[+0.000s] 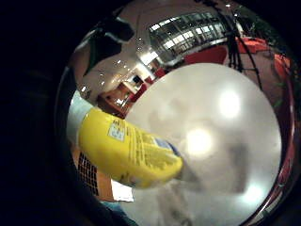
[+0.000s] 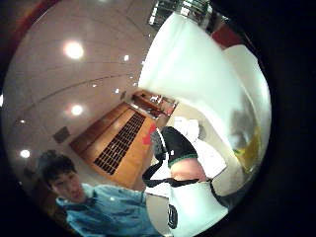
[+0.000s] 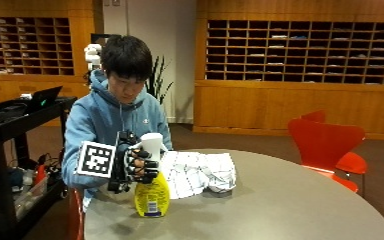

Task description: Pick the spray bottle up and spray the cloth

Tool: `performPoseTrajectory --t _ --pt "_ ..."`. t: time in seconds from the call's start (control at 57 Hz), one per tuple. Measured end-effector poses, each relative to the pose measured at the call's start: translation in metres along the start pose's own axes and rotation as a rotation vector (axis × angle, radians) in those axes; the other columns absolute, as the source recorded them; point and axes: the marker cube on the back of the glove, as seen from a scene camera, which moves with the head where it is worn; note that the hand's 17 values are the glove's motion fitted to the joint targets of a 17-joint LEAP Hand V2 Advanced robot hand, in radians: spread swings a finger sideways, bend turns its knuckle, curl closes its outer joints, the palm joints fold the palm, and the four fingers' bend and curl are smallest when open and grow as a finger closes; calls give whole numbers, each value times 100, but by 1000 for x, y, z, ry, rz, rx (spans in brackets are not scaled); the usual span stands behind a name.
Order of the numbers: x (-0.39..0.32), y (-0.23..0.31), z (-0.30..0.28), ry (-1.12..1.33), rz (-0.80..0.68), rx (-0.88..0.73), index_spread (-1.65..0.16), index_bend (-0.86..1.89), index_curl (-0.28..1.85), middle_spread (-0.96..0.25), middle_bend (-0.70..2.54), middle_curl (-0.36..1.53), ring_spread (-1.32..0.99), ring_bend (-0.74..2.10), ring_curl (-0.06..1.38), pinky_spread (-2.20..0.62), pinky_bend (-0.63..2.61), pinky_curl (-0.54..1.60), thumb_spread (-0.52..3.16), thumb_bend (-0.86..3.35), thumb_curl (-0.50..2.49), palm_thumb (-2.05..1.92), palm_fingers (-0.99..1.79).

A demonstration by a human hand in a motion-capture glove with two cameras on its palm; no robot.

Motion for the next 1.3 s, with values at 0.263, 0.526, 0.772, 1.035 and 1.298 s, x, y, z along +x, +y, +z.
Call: performPoseTrajectory --t 0.263,0.526,0.772,1.035,1.298 --pt "-15 -40 45 -133 168 18 -21 16 21 -5 35 39 -4 59 34 8 36 33 99 -3 36 59 97" --pt "-44 -64 107 37 116 -201 -20 20 35 -12 61 49 -16 67 42 -14 31 35 93 -2 42 68 142" --pt "-104 -63 166 508 -3 -574 -21 23 42 -13 65 51 -17 73 44 -20 35 38 83 -3 49 70 143" --pt "-155 -58 205 1081 -133 -908 -22 25 47 -14 67 51 -17 74 44 -22 38 39 78 -3 53 69 142" --pt "-171 -17 250 1516 -193 -1103 -23 25 50 -14 69 51 -17 75 44 -23 40 39 76 -4 56 67 142"
